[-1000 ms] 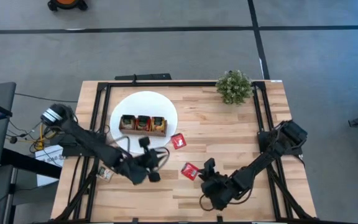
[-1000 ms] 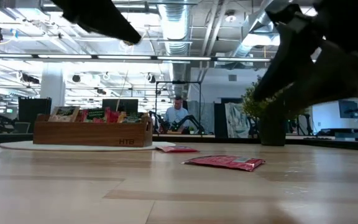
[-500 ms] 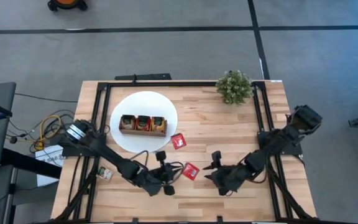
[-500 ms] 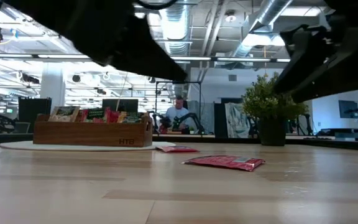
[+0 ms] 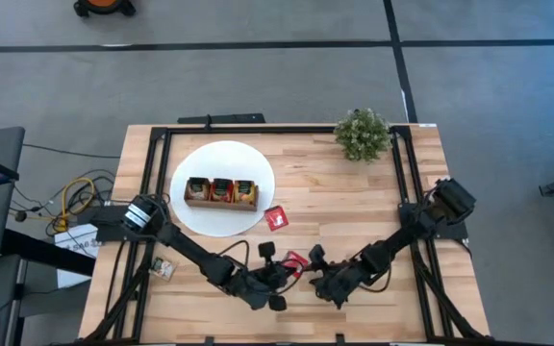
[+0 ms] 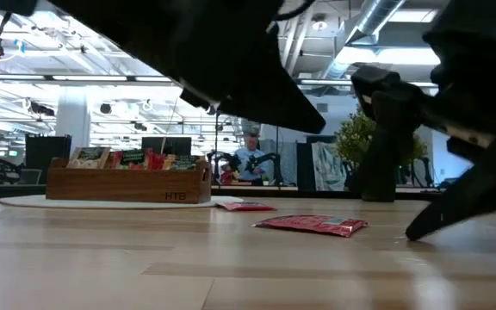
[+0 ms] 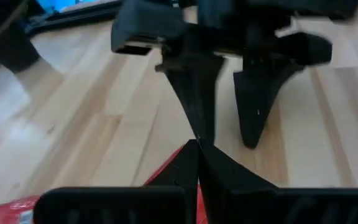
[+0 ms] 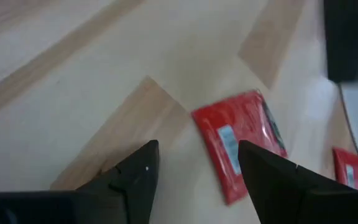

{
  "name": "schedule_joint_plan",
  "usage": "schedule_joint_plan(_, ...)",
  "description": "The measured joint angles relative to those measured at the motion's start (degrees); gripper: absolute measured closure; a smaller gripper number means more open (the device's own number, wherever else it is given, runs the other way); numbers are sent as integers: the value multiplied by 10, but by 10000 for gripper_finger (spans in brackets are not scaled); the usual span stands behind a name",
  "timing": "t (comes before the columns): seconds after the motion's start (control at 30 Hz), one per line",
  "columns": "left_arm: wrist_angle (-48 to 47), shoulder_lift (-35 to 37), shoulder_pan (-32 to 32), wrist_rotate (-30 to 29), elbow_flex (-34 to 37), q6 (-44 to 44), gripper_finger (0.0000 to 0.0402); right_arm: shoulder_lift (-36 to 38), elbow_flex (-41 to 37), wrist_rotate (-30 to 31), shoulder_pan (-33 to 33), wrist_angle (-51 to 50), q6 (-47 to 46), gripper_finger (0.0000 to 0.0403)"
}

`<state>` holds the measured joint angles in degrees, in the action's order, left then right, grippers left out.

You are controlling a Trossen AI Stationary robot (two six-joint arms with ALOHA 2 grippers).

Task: Pick & Place Tea
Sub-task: Put the red tea bag into the middle section of the wooden organizer

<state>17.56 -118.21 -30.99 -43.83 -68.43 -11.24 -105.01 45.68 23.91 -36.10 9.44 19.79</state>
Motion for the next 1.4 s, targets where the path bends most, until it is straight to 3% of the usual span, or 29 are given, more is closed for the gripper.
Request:
schedule_joint_plan(0.3, -38, 0, 29, 83, 0, -90, 401, -34, 51, 51, -1, -53, 52, 221)
schedule_joint_plan(0.53, -101, 0, 50, 78, 1, -144, 402, -35, 62, 92, 8, -73, 133, 245)
schedule_joint_plan(0.77, -185, -6, 78, 78, 0, -263, 401, -35, 63, 95, 18, -85, 177, 255)
schedule_joint_plan(1.03, -160, -41, 85, 97, -1, -255, 401, -37, 64, 47, 19, -86, 272, 245)
schedule_joint_plan(1.17, -159, -43, 85, 100, -1, -255, 401, -39, 64, 55, 23, -79, 288, 237)
schedule_joint_plan(1.4, -159, -44, 85, 108, -1, -255, 401, -41, 63, 153, 12, -61, 254, 248)
